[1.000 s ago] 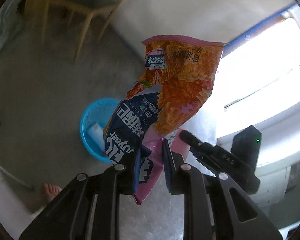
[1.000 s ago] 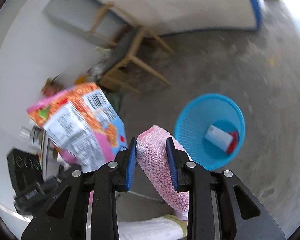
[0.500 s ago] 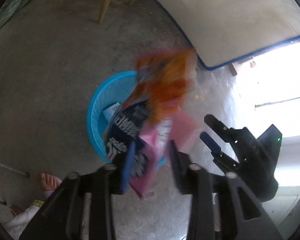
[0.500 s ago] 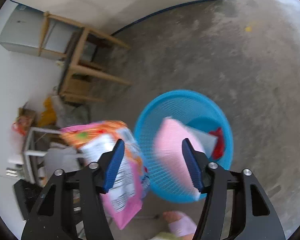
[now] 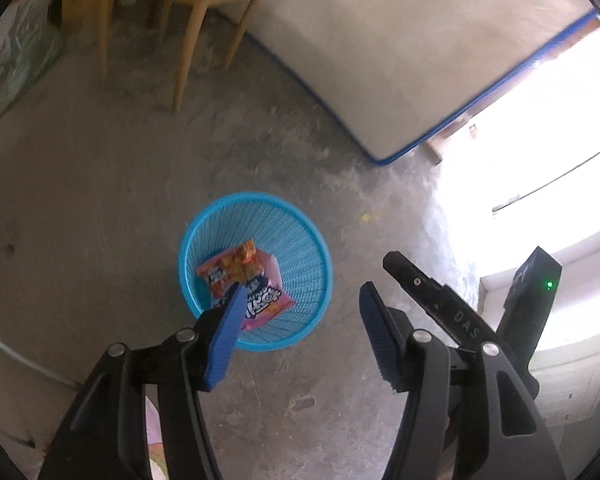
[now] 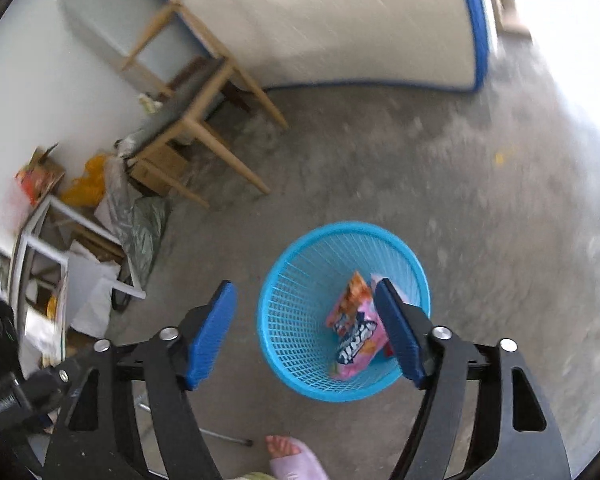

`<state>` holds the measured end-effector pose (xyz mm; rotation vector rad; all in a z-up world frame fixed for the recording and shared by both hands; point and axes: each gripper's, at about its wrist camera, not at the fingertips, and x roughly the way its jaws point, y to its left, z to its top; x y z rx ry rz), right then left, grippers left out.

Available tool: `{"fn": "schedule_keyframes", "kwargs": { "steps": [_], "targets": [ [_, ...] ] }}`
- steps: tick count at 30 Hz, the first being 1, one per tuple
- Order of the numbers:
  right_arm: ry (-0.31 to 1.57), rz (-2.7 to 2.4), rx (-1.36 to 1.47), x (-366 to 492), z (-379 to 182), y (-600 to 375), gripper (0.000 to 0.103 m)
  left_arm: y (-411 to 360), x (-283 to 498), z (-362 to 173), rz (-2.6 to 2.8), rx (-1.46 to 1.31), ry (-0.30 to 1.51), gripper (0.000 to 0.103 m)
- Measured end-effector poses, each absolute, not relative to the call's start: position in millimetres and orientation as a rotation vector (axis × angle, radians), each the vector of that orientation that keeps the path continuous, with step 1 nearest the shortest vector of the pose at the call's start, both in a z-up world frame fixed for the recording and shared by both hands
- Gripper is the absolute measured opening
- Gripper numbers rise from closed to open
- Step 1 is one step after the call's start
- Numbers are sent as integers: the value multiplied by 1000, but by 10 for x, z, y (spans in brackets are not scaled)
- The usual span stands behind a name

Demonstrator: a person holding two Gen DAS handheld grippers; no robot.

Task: Collect trash
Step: 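Move both tools back to the table toward the green snack bag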

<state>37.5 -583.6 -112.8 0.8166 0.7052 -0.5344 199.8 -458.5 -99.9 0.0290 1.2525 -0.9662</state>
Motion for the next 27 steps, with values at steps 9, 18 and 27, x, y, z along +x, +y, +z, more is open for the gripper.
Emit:
{"fn": "schedule_keyframes", "kwargs": {
  "steps": [9, 18, 27],
  "targets": [
    [518, -533, 451, 78, 52, -4915, 96, -3387, 1569, 136, -950, -22, 859, 85],
    [504, -465, 398, -89, 459, -4242, 96, -1894, 1064, 720, -739, -65, 573, 98],
    [542, -301, 144, 54, 419, -3095, 96, -508, 751, 387, -477, -127, 592, 98]
  ]
}}
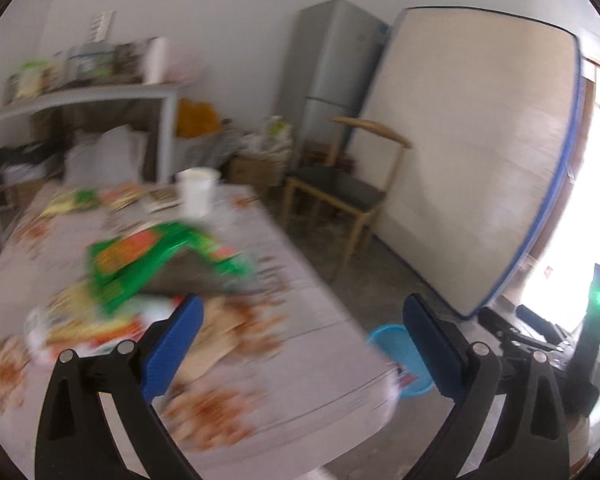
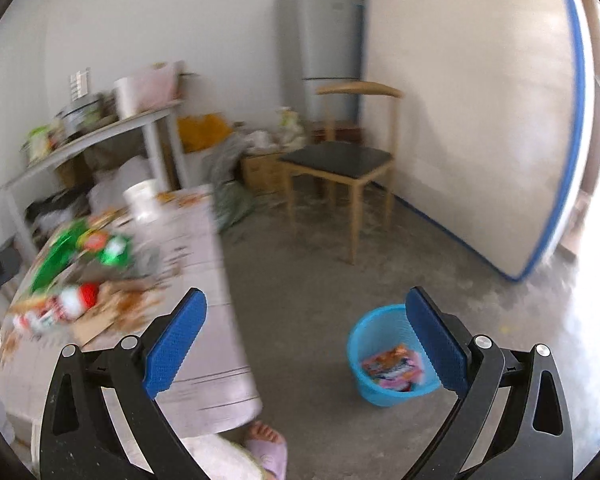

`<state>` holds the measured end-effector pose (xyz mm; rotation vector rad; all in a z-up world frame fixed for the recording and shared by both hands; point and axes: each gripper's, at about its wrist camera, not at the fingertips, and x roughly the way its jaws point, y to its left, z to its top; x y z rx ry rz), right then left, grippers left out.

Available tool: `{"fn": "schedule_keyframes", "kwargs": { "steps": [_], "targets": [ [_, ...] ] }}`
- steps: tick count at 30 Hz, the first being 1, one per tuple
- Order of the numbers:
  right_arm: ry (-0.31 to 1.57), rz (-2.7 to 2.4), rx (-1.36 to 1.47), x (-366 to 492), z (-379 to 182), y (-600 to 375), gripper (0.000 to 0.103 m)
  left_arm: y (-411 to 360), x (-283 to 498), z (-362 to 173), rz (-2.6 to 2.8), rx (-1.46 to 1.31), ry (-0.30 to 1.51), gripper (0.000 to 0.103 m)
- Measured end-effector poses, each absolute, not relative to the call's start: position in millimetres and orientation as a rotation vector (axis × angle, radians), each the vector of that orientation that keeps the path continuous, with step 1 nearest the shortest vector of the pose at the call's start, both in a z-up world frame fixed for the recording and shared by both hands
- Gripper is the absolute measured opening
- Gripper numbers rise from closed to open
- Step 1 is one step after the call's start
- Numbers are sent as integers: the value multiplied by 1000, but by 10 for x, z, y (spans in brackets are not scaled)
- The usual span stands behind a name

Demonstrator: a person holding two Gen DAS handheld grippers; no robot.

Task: Collect trash
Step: 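Move both tools back to the table toward the green snack bag, then grasp the green snack bag with the right tool while the left tool grasps the yellow snack box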

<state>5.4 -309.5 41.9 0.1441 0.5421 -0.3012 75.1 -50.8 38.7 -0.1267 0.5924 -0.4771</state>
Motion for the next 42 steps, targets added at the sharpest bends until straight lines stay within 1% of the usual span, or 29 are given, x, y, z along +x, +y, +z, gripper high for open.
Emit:
{"fn": "schedule_keyframes", "kwargs": {
  "steps": [2, 7, 10, 13, 15, 17, 18, 20, 23, 25, 26, 28, 32, 34, 36, 39, 41, 42],
  "targets": [
    [541, -223, 126, 120, 393, -2847, 96, -243, 745, 279, -431, -141, 608, 98],
    [562, -43, 105, 306, 352, -2294, 96, 448, 650, 111, -339, -149, 580, 98],
    [586, 73, 141, 451, 361, -1999, 96, 664, 640, 45, -307, -138, 565, 98],
    [608, 136, 119, 554, 337, -1761, 94, 815, 605, -27, -291, -107, 547, 98],
    [649, 186, 147, 674, 252, -1695, 88, 868, 575, -44, -295, -85, 542, 98],
    [729, 236, 222, 863, 107, -1689, 78, 871, 575, -137, -305, -56, 547, 98],
    [761, 248, 248, 936, 54, -1682, 75, 866, 586, -176, -309, -46, 548, 98],
    [826, 259, 289, 1087, -63, -1685, 63, 862, 602, -236, -311, -26, 546, 96],
    [894, 278, 366, 1268, -203, -1693, 54, 837, 651, -266, -323, 9, 529, 88],
    [911, 275, 400, 1384, -238, -1719, 51, 816, 685, -244, -335, 32, 510, 82],
    [917, 263, 407, 1423, -237, -1727, 49, 802, 704, -215, -340, 45, 498, 80],
    [915, 258, 421, 1462, -201, -1740, 47, 764, 751, -153, -353, 82, 466, 76],
    [892, 256, 435, 1467, -116, -1752, 46, 692, 829, -87, -360, 145, 428, 73],
    [877, 288, 473, 1449, -75, -1785, 46, 674, 900, -85, -361, 156, 439, 68],
    [854, 332, 523, 1462, -4, -1828, 46, 669, 956, -86, -366, 156, 451, 65],
    [836, 452, 652, 1546, 103, -1845, 50, 669, 1023, -108, -361, 155, 471, 60],
    [831, 511, 719, 1646, 156, -1773, 56, 681, 1047, -136, -358, 146, 488, 57],
    [832, 526, 730, 1687, 175, -1723, 56, 690, 1060, -149, -354, 143, 499, 54]
  ]
}}
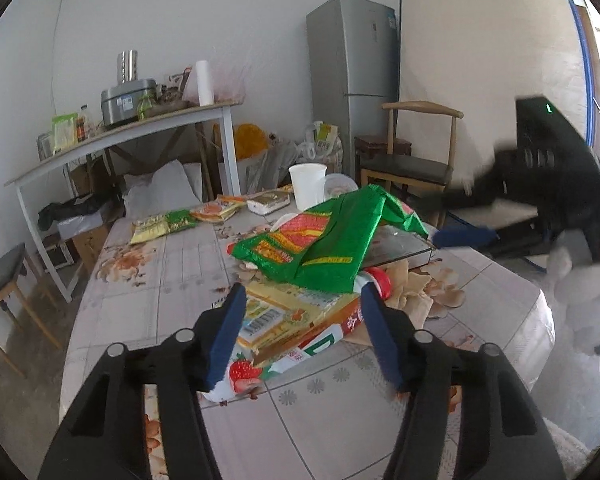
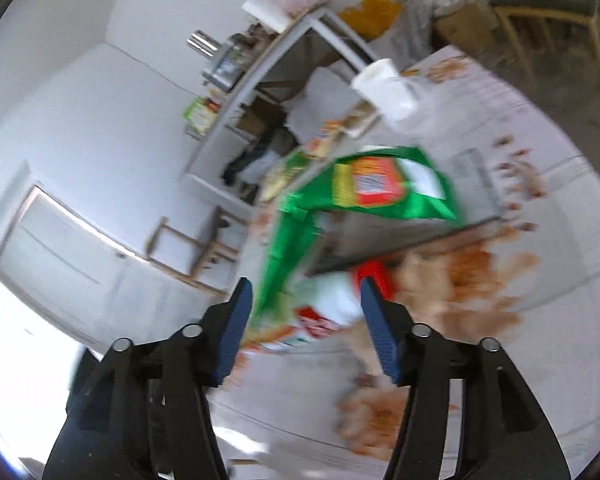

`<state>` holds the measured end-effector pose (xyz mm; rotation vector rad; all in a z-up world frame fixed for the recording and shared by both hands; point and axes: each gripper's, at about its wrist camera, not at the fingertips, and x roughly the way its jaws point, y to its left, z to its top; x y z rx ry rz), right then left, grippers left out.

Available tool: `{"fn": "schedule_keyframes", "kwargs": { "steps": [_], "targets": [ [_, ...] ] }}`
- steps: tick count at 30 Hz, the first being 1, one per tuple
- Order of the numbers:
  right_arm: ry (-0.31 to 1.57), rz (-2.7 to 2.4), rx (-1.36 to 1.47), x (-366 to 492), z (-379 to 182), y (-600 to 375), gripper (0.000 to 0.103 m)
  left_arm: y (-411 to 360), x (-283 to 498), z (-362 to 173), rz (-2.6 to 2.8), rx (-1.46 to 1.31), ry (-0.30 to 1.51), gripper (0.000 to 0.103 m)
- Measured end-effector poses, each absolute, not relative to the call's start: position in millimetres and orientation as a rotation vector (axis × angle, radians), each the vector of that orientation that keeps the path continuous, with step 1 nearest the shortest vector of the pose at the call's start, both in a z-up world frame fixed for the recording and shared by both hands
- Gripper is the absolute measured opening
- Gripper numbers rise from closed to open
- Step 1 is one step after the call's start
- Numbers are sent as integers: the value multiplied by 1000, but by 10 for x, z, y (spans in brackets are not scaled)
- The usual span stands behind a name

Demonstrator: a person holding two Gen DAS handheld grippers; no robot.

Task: Collect trash
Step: 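Grasp the green snack bag with the right tool while the left tool grasps the yellow snack box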

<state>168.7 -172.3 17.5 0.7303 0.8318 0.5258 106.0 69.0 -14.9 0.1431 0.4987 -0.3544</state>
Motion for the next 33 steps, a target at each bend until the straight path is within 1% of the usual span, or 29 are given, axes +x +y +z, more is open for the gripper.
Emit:
{"fn": "schedule_keyframes", "kwargs": {
  "steps": [4, 6, 9, 11, 12, 14, 15, 17, 24, 28, 33],
  "targets": [
    [887, 515, 774, 1941, 158, -1487, 56, 726, 1071, -181, -340, 136, 523, 44],
    [903, 507, 802, 2051, 113, -1417, 56, 747, 1065, -185, -337, 136, 527, 41],
    [938, 487, 846, 2225, 38, -1335, 48, 758, 1045, -193, -337, 147, 529, 39],
    [960, 483, 879, 2264, -27, -1322, 36, 759, 1033, -201, -337, 160, 529, 39],
    [970, 474, 886, 2294, -54, -1304, 31, 759, 1025, -205, -337, 168, 529, 39],
    [980, 475, 909, 2311, -91, -1308, 17, 760, 1004, -209, -342, 180, 526, 39],
    [980, 481, 922, 2301, -109, -1327, 11, 757, 994, -212, -346, 190, 525, 39],
    [969, 483, 930, 2274, -97, -1353, 5, 753, 985, -219, -347, 212, 527, 39],
    [943, 502, 947, 2162, -28, -1500, 3, 678, 980, -329, -330, 322, 533, 41],
    [944, 503, 935, 2141, -23, -1530, 3, 558, 1004, -398, -297, 454, 513, 48],
    [967, 507, 910, 2181, -68, -1478, 2, 462, 1095, -486, -273, 572, 516, 48]
  ]
}}
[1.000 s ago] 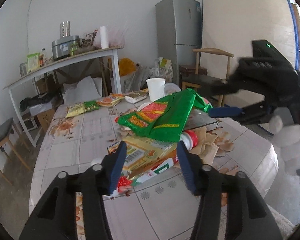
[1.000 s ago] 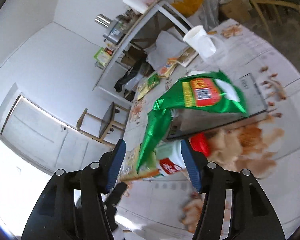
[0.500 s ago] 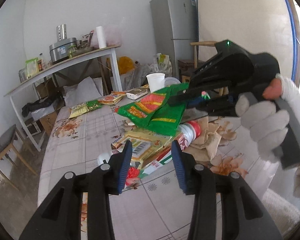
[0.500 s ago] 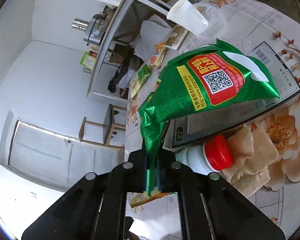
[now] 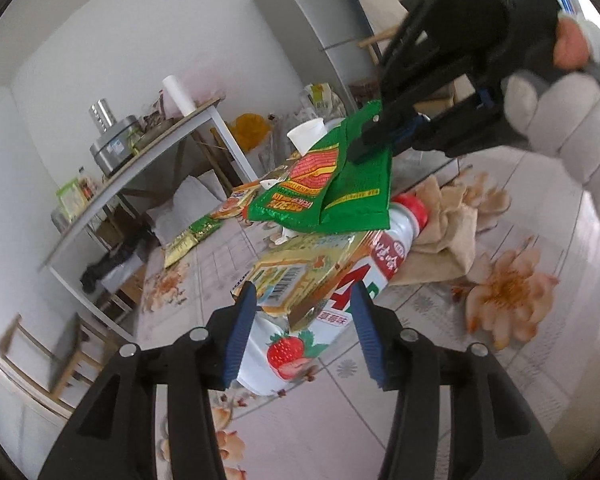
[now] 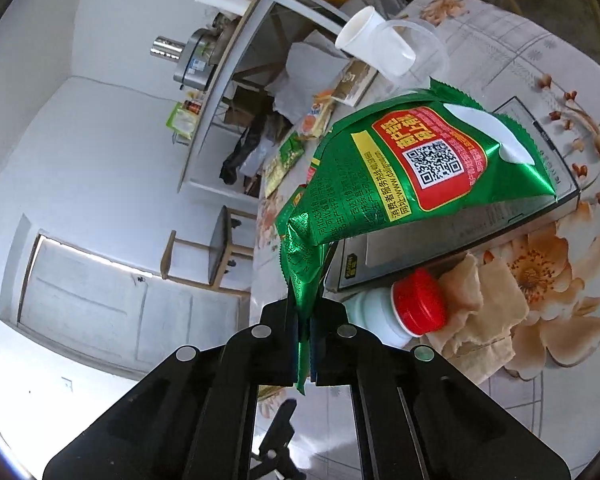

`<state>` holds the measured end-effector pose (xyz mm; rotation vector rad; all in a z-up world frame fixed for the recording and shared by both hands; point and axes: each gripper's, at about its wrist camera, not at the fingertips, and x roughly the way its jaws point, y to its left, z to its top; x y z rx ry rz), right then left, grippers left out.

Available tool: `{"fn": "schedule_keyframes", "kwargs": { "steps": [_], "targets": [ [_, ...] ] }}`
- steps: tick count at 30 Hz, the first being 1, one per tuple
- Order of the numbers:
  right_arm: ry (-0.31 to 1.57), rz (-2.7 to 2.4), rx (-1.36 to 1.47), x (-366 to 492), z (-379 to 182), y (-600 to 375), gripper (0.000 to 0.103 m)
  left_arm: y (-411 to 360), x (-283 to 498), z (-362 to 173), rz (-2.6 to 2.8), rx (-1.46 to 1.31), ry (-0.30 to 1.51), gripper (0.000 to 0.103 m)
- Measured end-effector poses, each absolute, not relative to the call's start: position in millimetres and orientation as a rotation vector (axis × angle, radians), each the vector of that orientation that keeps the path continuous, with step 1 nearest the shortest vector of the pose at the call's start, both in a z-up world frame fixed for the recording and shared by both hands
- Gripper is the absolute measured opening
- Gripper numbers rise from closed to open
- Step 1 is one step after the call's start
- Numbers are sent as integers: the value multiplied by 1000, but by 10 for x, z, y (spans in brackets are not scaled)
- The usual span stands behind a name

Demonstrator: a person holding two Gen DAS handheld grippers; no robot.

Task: Collect trash
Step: 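Grasp the green snack bag with the right tool while the left tool grasps the yellow snack box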

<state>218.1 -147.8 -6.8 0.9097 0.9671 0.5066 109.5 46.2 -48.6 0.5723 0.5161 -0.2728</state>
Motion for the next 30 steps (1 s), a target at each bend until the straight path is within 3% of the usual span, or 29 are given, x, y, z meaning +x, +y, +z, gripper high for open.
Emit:
{"fn": "schedule_keyframes", "kwargs": {
  "steps": [5, 10, 15, 30],
  "targets": [
    [976, 513, 889, 2171, -87, -1452, 2, 437, 1162, -507, -280, 621, 529, 46],
    [972, 511, 853, 2146, -71, -1439, 2, 423, 1185, -556, -295, 650, 561, 28],
    [961, 510, 829, 2133, -21, -1417, 2, 426, 1138, -584, -303, 654, 558, 21],
    [857, 489, 719, 1940, 295, -1465, 2, 490, 991, -435, -268, 632, 494, 6]
  ]
}}
